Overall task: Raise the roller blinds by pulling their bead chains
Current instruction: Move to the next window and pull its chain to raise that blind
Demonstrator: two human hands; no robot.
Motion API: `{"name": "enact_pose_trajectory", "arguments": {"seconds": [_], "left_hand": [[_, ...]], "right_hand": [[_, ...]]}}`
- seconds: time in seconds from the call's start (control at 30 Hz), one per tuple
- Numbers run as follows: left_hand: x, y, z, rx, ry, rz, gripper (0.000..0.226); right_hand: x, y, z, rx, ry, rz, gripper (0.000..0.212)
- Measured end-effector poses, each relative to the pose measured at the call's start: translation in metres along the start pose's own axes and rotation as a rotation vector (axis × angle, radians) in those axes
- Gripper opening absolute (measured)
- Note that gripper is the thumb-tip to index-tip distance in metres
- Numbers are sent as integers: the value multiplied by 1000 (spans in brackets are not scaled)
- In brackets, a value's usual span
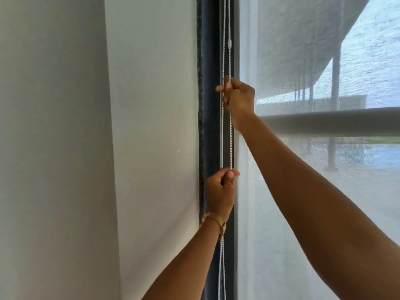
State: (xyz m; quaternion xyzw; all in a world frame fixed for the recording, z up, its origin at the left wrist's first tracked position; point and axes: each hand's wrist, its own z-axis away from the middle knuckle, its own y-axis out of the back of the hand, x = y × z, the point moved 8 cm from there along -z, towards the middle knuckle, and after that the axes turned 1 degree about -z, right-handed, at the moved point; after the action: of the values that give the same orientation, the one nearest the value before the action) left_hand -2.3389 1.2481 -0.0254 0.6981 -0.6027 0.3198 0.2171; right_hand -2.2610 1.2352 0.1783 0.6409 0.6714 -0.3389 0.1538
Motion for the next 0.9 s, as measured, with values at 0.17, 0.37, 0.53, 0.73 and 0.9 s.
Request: {"name": "enact_pose_trajectory", "arguments": {"seconds": [0.17, 0.37, 0.53, 0.73, 0.9], "left_hand": [[-36, -1, 21, -226, 141, 85, 29], [4, 7, -7, -202, 154, 328, 58], [73, 6, -77, -194, 112, 462, 60], [116, -22, -118, -410, 193, 549, 55], [130, -17, -131, -256, 75, 595, 25]], "right_hand": [[30, 19, 32, -54, 36, 0, 32], [69, 48, 55, -107, -36, -72, 35], [100, 62, 95, -64, -63, -9, 34], [128, 41, 128, -122, -90, -71, 42], [136, 39, 130, -156, -62, -26, 40]]}}
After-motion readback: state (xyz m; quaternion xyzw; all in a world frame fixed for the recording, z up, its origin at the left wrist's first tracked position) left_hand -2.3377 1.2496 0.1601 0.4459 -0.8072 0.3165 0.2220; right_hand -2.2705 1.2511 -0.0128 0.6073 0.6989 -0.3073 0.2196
